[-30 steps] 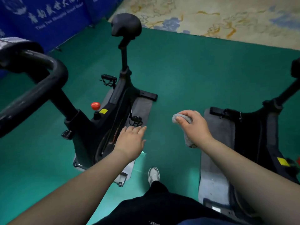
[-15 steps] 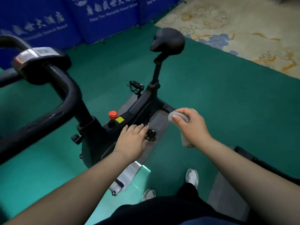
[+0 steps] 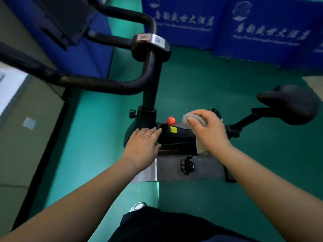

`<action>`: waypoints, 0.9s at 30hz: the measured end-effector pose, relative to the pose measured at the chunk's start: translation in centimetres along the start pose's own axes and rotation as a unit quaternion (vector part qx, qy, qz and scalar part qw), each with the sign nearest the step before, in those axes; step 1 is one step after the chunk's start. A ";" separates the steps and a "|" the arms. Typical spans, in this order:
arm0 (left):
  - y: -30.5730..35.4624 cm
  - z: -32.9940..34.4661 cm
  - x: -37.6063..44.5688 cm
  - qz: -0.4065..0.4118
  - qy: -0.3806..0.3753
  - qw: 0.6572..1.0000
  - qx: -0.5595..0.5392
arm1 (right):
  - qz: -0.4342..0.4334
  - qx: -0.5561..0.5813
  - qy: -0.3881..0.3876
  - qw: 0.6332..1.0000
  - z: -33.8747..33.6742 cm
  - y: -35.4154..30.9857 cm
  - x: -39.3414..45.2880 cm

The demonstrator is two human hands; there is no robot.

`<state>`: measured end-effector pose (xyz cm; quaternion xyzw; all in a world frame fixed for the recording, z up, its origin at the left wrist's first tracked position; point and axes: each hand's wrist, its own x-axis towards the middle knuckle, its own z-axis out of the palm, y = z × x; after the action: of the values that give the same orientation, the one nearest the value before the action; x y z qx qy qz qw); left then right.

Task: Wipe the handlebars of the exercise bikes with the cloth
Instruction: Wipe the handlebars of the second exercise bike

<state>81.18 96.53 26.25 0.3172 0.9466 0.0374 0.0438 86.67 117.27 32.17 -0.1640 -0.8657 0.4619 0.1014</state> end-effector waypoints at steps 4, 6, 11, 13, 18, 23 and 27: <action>-0.3 -2.6 -2.9 -0.069 0.064 0.995 -0.023 | -0.071 0.042 -0.042 0.996 1.0 -3.6 1.8; -0.6 -4.4 -4.0 -0.090 0.107 0.990 -0.027 | -0.104 0.060 -0.064 0.991 1.5 -5.9 2.7; -1.4 -9.7 -5.5 -0.129 0.222 0.966 -0.031 | -0.177 0.096 -0.088 0.976 2.6 -11.8 5.0; -2.2 -11.5 -5.6 -0.147 0.259 0.954 -0.031 | -0.196 0.102 -0.104 0.970 3.0 -13.7 5.8; -5.8 -15.4 -5.1 -0.194 0.315 0.928 -0.032 | -0.217 0.117 -0.153 0.957 4.7 -17.1 7.6; -10.2 -18.9 -5.0 -0.237 0.364 0.900 -0.016 | -0.266 0.102 -0.170 0.943 6.8 -20.5 9.7; -13.7 -21.0 -5.7 -0.285 0.376 0.882 -0.001 | -0.290 0.126 -0.194 0.928 9.0 -23.3 10.6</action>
<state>75.29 81.31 46.11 -0.0039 0.9413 0.1408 -0.3067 69.48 102.28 46.82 0.2015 -0.8128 0.5407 0.0808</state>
